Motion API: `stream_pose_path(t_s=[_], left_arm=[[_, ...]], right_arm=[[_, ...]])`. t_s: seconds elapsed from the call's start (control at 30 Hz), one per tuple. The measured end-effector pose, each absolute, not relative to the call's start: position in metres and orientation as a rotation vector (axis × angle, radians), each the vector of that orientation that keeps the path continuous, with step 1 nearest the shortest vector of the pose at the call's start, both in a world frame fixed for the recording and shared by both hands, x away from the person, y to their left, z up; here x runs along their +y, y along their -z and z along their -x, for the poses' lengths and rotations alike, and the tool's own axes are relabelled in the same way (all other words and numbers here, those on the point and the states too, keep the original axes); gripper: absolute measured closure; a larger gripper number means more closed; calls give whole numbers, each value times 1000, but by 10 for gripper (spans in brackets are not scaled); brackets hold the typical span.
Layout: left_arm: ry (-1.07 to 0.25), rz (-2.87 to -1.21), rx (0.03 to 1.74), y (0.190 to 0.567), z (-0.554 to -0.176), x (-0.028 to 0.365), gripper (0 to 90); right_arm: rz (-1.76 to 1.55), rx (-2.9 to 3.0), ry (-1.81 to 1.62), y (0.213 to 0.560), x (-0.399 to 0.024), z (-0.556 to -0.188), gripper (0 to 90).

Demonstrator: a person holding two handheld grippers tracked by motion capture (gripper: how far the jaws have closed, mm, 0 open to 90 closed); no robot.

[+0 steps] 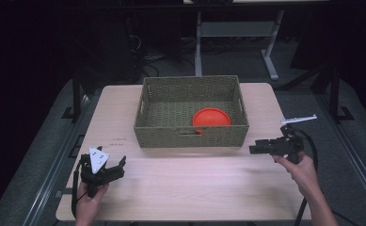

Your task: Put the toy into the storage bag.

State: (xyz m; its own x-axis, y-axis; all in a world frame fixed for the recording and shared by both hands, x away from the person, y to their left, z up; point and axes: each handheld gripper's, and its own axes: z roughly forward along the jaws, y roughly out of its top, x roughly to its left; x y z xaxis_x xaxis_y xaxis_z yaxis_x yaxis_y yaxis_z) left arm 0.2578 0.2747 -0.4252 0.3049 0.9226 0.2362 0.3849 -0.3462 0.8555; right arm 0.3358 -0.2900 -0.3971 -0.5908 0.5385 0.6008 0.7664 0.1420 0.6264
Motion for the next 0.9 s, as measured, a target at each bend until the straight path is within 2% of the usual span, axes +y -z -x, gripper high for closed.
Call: stream_pose_path(t_s=[0.9], left_arm=[[-983,-1890,1162,426,-258,273,129]], right_arm=[[1336,-2175,1411,438,-306,-302,209]])
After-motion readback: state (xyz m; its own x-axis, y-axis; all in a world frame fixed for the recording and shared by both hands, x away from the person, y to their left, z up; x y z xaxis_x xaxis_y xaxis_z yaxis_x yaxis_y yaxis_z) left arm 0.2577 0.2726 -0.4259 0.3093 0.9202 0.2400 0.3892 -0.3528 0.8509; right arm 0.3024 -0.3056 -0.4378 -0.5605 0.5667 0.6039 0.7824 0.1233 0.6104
